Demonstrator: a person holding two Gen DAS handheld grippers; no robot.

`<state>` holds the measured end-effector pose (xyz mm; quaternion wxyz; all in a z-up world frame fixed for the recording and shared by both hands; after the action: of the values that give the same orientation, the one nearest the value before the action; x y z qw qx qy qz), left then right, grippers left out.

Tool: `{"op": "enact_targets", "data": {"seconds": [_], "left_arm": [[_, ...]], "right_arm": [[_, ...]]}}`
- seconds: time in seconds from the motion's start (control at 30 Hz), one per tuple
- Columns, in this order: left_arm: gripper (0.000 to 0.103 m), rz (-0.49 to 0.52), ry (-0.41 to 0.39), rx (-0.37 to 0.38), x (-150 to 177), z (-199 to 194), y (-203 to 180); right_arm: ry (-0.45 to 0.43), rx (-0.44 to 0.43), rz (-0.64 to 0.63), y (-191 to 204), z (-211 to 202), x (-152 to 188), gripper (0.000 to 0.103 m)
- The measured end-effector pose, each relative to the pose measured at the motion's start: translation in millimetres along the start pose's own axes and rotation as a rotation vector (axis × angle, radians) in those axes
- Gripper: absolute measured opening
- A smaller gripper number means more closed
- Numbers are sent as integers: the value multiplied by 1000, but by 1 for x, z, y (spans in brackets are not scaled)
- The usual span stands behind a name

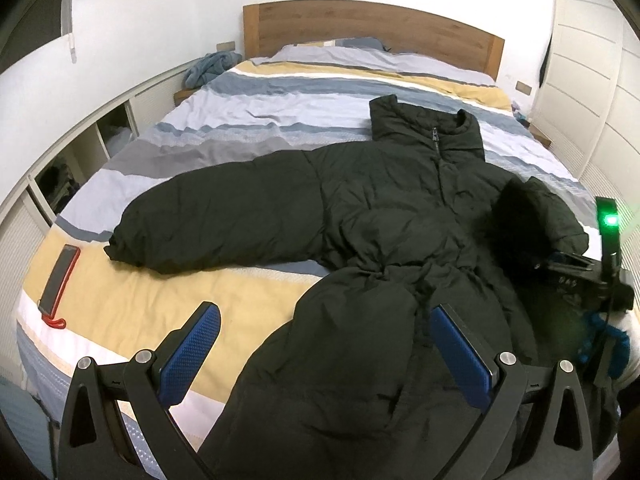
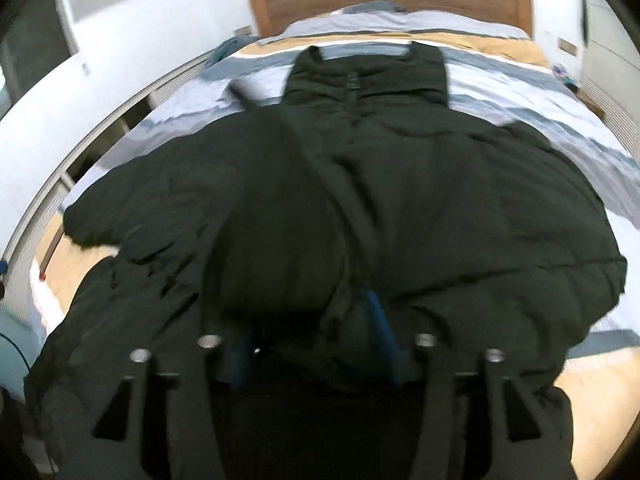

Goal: Fold large clothes

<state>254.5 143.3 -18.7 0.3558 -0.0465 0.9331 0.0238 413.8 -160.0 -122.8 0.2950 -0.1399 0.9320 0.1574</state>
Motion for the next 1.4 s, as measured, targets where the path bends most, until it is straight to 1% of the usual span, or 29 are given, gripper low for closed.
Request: {"op": "enact_targets", "data": {"seconds": [0.07,0.17,0.27,0.33,0.4,0.47,0.53,0.73,0.87,1.0,1.1,1.17,1.23,1.3,1.33,1.4], "left_arm": [[102,8,-7,5,-2,-6,-5],[102,24,-19,8,-6,-16,-15],[102,43,-27,15,-12,-24,-29],[102,59,-29,21,-17,-26,-43],[102,78,-27,27,-21,-27,-57],[102,104,-26,27,-25,-26,-72],[102,130,-22,22,-31,-21,-88],[102,160,-21,24,-60,8,-141],[102,189,-1,71,-78,42,-187],[102,199,13,97,-91,84,-231],[102,191,40,128,-91,116,-255],[102,186,58,136,-87,138,-265],[102,193,80,124,-80,157,-271],[103,212,119,90,-68,177,-271],[103,221,146,69,-59,189,-267],[103,220,174,58,-47,200,-256]], "right_arm": [[9,-12,-38,14,-2,0,56],[5,-53,-64,34,-12,-2,56],[-3,-155,-87,56,-28,0,56],[-23,-169,-111,63,-41,0,56],[-47,-176,-108,62,-54,-3,56],[-72,-167,-91,51,-67,-8,56],[-94,-139,-69,32,-78,-13,56],[-135,41,6,-54,-102,-27,56],[-164,107,82,-106,-106,-40,56],[-173,133,119,-137,-96,-52,56],[-168,128,124,-147,-81,-56,56],[-158,121,121,-149,-70,-56,56],[-140,109,119,-151,-56,-53,56],[-123,106,109,-150,-45,-46,56],[-111,107,101,-151,-38,-42,56],[-94,107,98,-157,-29,-36,56]]}}
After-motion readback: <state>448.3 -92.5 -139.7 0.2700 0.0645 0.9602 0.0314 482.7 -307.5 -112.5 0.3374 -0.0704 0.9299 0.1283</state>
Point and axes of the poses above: each gripper's, at about its wrist camera, not at the fingertips, and z roughly the way its jaws point, y to its left, x to its underside, the point moved 7 cm from there along z, roughly the way its jaws point, and after that the axes turned 3 degrees about z, right-handed, at the moved point
